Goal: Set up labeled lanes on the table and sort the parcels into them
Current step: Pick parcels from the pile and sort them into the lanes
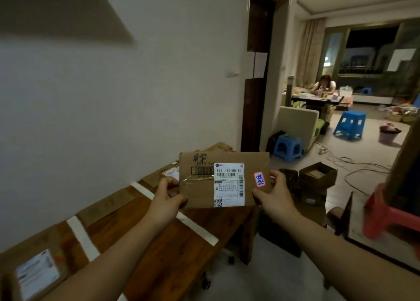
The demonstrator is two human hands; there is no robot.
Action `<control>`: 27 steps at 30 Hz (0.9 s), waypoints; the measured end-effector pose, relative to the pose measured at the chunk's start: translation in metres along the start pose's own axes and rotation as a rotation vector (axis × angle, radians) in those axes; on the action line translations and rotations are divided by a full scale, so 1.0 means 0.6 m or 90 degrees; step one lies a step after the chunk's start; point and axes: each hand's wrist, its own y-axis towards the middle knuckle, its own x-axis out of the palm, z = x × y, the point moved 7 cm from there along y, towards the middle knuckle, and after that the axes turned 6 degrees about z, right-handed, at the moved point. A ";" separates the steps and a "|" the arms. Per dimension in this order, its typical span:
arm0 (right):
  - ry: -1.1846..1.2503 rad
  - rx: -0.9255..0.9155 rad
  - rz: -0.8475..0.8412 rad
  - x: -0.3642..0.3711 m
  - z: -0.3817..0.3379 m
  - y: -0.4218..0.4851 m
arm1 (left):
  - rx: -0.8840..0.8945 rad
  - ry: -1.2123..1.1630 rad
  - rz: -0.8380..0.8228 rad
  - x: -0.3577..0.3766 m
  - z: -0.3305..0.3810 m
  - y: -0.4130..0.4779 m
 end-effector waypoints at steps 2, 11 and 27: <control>-0.012 0.014 0.002 -0.008 0.017 0.047 | -0.010 -0.004 -0.013 0.040 -0.008 0.048; -0.071 0.144 -0.067 -0.070 0.167 0.226 | -0.112 0.070 -0.061 0.252 -0.111 0.186; -0.210 0.076 -0.272 -0.084 0.248 0.557 | -0.240 0.090 0.114 0.480 -0.183 0.293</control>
